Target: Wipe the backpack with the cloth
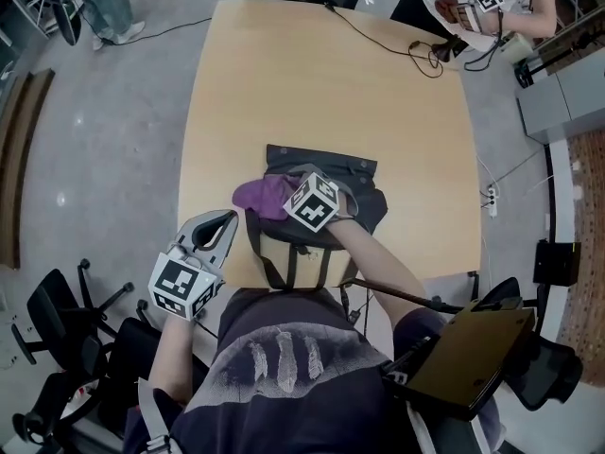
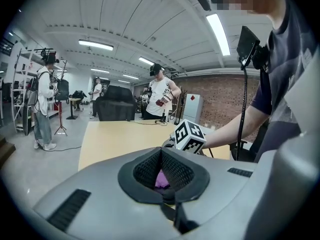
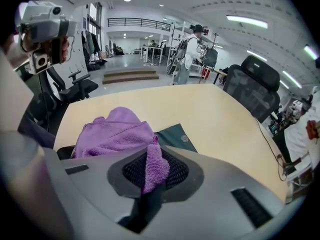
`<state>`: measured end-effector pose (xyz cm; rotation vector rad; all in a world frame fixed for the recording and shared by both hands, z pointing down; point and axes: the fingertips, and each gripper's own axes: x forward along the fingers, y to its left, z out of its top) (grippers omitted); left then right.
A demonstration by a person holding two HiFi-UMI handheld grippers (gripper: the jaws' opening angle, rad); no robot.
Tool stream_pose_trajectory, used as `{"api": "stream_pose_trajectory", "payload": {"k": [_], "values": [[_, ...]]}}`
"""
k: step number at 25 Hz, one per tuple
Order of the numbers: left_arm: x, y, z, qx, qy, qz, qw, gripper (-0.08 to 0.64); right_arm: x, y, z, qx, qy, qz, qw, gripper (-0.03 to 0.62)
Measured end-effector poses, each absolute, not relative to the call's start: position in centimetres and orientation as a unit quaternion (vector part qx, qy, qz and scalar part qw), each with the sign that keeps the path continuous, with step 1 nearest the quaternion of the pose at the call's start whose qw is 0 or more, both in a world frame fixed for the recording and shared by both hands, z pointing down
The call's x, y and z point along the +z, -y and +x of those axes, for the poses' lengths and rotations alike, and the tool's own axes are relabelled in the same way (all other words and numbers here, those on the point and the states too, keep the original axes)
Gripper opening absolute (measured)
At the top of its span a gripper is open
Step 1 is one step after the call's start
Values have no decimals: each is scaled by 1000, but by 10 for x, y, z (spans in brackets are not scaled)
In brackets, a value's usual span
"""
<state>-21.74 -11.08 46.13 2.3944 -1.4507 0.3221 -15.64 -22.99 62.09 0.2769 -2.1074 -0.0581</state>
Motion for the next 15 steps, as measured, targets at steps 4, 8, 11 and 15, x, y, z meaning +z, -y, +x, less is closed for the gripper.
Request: {"api": "stream_pose_trajectory", "payload": {"k": [4,8,11,15], "values": [[460,114,-208,115,499,844,159,8,623,241,-129,-8,858,126,498,38],[459,118,-195,116,487,852,157,8,632,258,-79,-2,836,157,525,38],[459,120,-185,120,476,857,155,8,633,269,-45,26,834,185,519,38],[457,121,-174,128,467,862,154,8,631,278,-20,25,831,195,521,38]]}}
